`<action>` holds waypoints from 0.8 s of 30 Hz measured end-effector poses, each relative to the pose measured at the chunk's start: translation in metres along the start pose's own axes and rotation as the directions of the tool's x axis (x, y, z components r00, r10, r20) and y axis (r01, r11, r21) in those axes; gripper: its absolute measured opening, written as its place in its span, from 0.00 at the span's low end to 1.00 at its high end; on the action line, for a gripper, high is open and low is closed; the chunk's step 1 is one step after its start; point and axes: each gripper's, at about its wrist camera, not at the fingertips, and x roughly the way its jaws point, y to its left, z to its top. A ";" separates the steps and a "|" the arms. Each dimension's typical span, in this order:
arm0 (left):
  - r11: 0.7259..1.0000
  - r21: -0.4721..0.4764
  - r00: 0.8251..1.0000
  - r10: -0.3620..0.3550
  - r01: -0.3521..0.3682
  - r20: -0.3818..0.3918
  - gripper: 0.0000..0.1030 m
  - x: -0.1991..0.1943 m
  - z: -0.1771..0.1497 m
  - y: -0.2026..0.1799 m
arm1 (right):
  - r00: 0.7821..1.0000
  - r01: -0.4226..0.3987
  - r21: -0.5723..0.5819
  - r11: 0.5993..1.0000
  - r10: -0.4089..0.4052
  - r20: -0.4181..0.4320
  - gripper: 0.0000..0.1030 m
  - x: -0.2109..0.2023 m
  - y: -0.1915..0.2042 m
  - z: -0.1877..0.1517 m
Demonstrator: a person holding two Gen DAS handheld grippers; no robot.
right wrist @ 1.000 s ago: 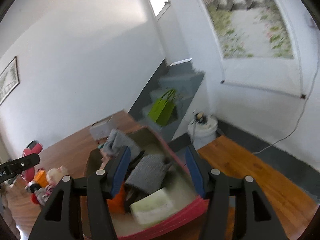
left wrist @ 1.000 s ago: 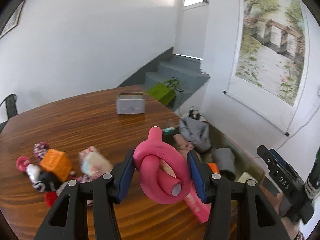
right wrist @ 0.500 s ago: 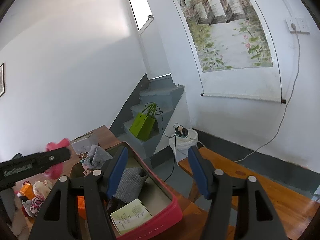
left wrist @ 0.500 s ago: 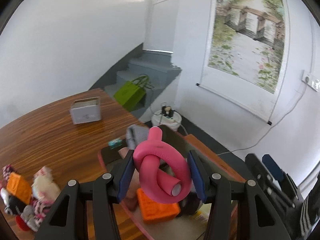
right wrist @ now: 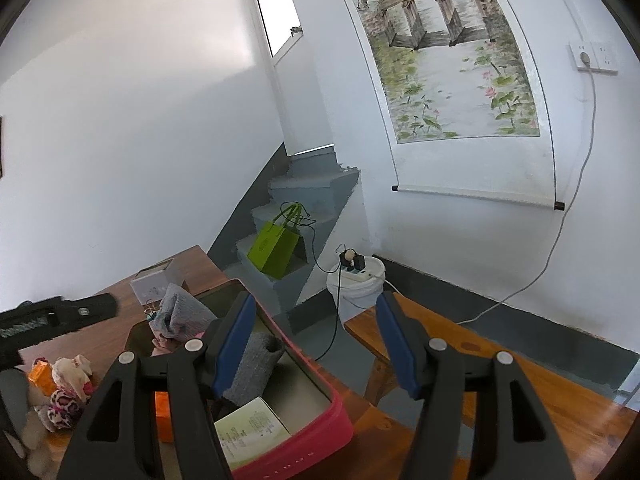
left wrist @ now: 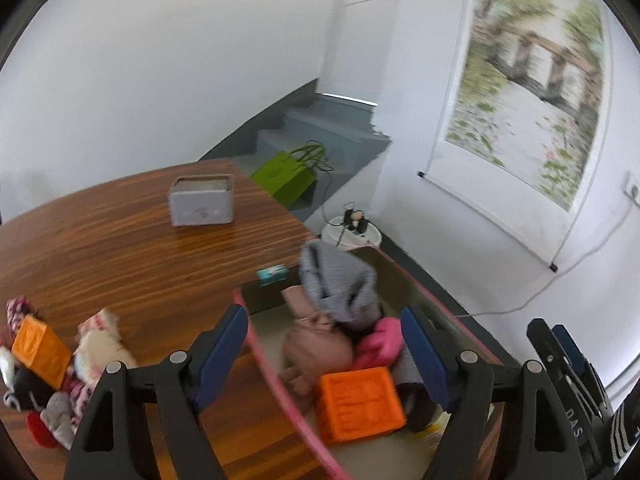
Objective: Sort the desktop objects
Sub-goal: 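Move both tools back over the pile on the table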
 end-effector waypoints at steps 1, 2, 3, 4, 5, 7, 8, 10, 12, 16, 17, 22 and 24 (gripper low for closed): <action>1.000 -0.012 1.000 0.010 -0.010 -0.002 0.78 -0.003 -0.002 0.006 | 1.000 0.005 -0.001 1.000 -0.005 0.000 0.65 0.000 0.000 0.000; 1.000 -0.021 1.000 0.018 -0.018 -0.005 0.78 -0.005 -0.005 0.012 | 1.000 0.012 -0.001 1.000 -0.012 0.001 0.65 0.001 0.000 0.000; 0.999 -0.030 1.000 0.026 -0.026 -0.008 0.78 -0.008 -0.007 0.018 | 1.000 0.018 0.000 1.000 -0.018 0.003 0.65 0.001 -0.001 0.000; 0.999 -0.040 0.999 0.034 -0.035 -0.010 0.78 -0.011 -0.010 0.024 | 1.000 0.024 0.001 1.000 -0.024 0.004 0.65 0.001 -0.001 0.000; 0.998 -0.051 0.999 0.045 -0.045 -0.011 0.78 -0.015 -0.013 0.031 | 1.000 0.029 0.002 1.000 -0.029 0.006 0.65 0.001 -0.001 0.000; 0.994 -0.074 0.997 0.076 -0.076 -0.007 0.78 -0.026 -0.019 0.048 | 0.999 0.043 0.007 0.999 -0.043 0.012 0.65 0.000 -0.003 0.000; 0.992 -0.086 0.996 0.091 -0.091 -0.005 0.78 -0.031 -0.021 0.057 | 0.999 0.050 0.008 0.999 -0.051 0.014 0.65 0.000 -0.004 0.000; 0.986 -0.117 0.993 0.122 -0.121 -0.002 0.78 -0.043 -0.026 0.078 | 0.997 0.068 0.012 0.998 -0.068 0.021 0.65 0.000 -0.005 0.000; 0.977 -0.153 0.988 0.153 -0.152 -0.001 0.78 -0.054 -0.032 0.100 | 0.996 0.085 0.013 0.996 -0.085 0.027 0.65 -0.001 -0.005 0.000; 0.951 -0.223 0.976 0.216 -0.213 -0.012 0.78 -0.073 -0.046 0.144 | 0.992 0.119 -0.007 0.993 -0.118 0.049 0.66 -0.003 -0.001 -0.001; 0.943 -0.241 0.973 0.232 -0.229 -0.017 0.78 -0.078 -0.051 0.155 | 0.991 0.126 -0.015 0.992 -0.125 0.058 0.66 -0.005 0.002 -0.002; 0.892 -0.330 0.950 0.310 -0.307 -0.045 0.78 -0.102 -0.073 0.213 | 0.986 0.136 -0.093 0.986 -0.125 0.111 0.66 -0.018 0.027 -0.003; 0.875 -0.348 0.939 0.340 -0.338 -0.056 0.78 -0.107 -0.080 0.228 | 0.994 0.060 -0.111 0.992 -0.049 0.096 0.66 -0.031 0.048 -0.003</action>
